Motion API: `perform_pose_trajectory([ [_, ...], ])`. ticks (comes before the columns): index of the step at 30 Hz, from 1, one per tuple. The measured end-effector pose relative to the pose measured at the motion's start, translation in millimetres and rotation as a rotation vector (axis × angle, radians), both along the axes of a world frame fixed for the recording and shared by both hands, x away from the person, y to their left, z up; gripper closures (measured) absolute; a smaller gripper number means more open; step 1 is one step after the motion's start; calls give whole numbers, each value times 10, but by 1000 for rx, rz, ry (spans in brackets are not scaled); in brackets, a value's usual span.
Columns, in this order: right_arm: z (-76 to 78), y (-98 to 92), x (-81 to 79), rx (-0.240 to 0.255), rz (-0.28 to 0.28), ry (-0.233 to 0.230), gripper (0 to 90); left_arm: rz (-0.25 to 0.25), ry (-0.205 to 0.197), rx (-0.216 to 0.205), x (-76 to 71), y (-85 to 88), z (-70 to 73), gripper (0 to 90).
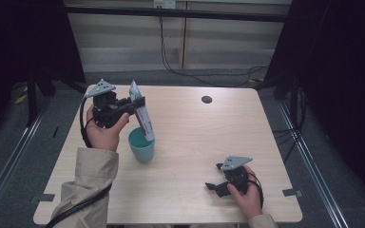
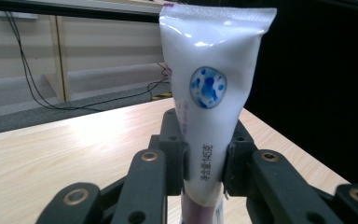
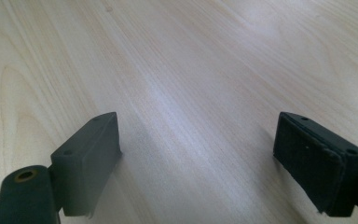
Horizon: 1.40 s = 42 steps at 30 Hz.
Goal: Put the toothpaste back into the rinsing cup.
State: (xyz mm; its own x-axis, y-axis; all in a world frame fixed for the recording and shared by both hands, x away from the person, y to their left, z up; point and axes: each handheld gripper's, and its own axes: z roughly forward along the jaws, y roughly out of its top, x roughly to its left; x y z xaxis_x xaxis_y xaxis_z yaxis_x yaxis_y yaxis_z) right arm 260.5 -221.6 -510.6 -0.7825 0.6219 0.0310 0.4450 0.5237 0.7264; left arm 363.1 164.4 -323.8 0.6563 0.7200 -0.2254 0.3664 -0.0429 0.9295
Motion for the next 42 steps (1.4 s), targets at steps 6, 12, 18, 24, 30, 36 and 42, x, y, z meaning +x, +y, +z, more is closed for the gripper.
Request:
perform_pose_trajectory([
  [6,0,0,0,0,0,0,139,17,2,10,32,43,-42,743],
  [12,0,0,0,0,0,0,139,30,7,13,59,72,-90,743],
  [18,0,0,0,0,0,0,139,45,16,24,82,83,-165,742],
  [24,0,0,0,0,1,0,139,51,30,33,85,91,-242,742],
  [30,0,1,0,1,1,0,139,58,40,42,70,90,-333,742],
  [36,0,1,0,1,1,0,140,67,44,66,50,96,-426,741],
  [42,0,1,-1,1,0,0,140,72,49,62,22,90,-496,741],
])
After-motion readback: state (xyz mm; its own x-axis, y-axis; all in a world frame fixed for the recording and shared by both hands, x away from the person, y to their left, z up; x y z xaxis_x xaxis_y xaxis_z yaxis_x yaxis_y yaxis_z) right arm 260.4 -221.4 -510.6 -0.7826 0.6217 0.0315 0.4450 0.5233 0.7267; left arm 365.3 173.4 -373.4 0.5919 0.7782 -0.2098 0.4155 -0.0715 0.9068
